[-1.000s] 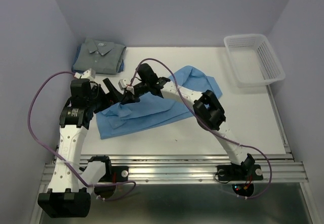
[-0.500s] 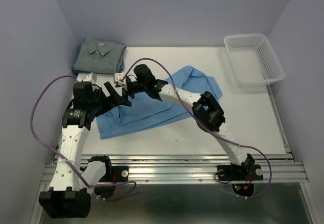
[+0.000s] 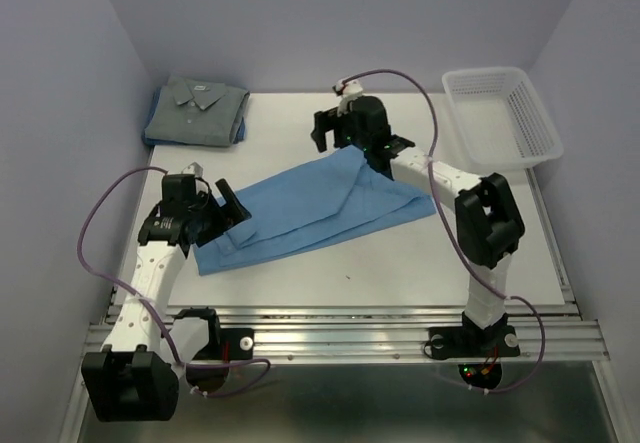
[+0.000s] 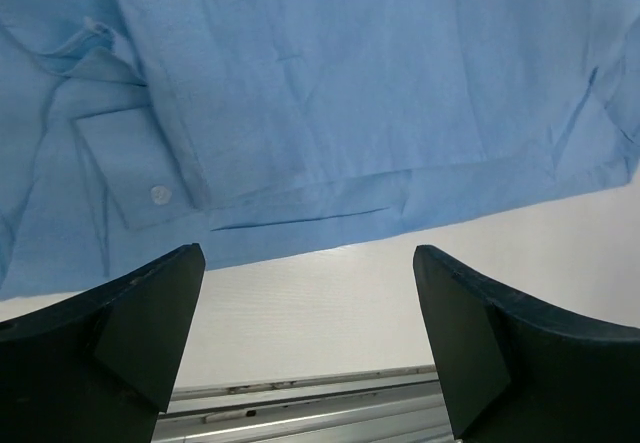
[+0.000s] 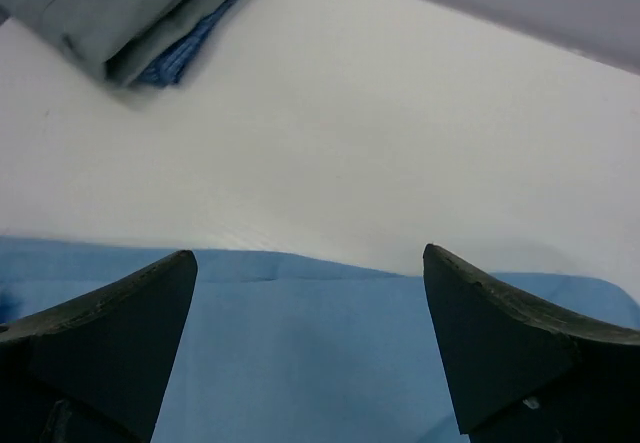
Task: Fold and stack the long sleeve shirts
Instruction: Fold the shirt
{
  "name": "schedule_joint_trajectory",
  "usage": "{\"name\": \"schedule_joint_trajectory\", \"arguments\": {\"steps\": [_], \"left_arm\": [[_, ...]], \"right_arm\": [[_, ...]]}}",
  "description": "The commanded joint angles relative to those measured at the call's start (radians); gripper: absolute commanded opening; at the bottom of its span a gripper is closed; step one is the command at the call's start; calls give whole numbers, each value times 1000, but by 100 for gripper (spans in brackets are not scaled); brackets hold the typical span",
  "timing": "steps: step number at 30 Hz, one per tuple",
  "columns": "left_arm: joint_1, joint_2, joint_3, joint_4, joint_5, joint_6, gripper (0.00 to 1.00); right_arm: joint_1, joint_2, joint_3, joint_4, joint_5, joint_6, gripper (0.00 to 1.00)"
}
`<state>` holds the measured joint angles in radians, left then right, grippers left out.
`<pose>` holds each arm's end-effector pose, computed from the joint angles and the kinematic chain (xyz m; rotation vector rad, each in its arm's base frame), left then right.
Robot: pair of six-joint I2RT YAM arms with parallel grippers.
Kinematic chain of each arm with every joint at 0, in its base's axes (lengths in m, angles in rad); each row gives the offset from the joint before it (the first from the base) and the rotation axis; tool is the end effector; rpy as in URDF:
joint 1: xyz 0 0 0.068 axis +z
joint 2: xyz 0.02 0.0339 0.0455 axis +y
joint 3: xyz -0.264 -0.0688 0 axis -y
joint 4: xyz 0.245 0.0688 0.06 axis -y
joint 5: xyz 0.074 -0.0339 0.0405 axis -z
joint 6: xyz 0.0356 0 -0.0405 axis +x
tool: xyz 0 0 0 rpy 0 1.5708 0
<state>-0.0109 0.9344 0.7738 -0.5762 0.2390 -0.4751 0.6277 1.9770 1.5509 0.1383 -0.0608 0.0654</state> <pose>0.1949 -0.0106 0.2729 -0.4163 2.3016 -0.5212 0.3850 0.2820 0.2783 -0.5663 1.8059 0.5341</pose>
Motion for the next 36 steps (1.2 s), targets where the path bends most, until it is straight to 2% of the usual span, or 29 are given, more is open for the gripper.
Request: {"name": "schedule_joint_trajectory", "arguments": {"steps": [1,3,8,11,17,21,25,29,31,36], "left_arm": [[-35,23,-22,182,173,-16,99],[-95,70,-22,260,162,-57,99],[-213,246,45,292,69,-91,99],[-227,357,48,314,57,-91,99],[-219,503,77,329,-26,-83,99],[-147,563,105,265,-82,-80,99],[-54,546,91,230,-142,-76,99],[38,550,120,185,-217,-112,99],[63,592,172,136,-311,-141,99],[167,630,290,15,-423,-203,99]], "right_arm": [[-86,-12,-49,-61,24,180,100],[-108,49,-6,-109,-13,168,100],[-155,199,182,-193,9,134,100],[-177,273,337,-345,6,129,100],[-236,286,239,-387,35,166,100],[-260,241,154,-387,53,192,100],[-281,201,84,-382,101,177,100],[-281,207,49,-381,84,162,100],[-281,207,37,-381,85,156,100],[-281,172,-6,-362,88,142,100]]}}
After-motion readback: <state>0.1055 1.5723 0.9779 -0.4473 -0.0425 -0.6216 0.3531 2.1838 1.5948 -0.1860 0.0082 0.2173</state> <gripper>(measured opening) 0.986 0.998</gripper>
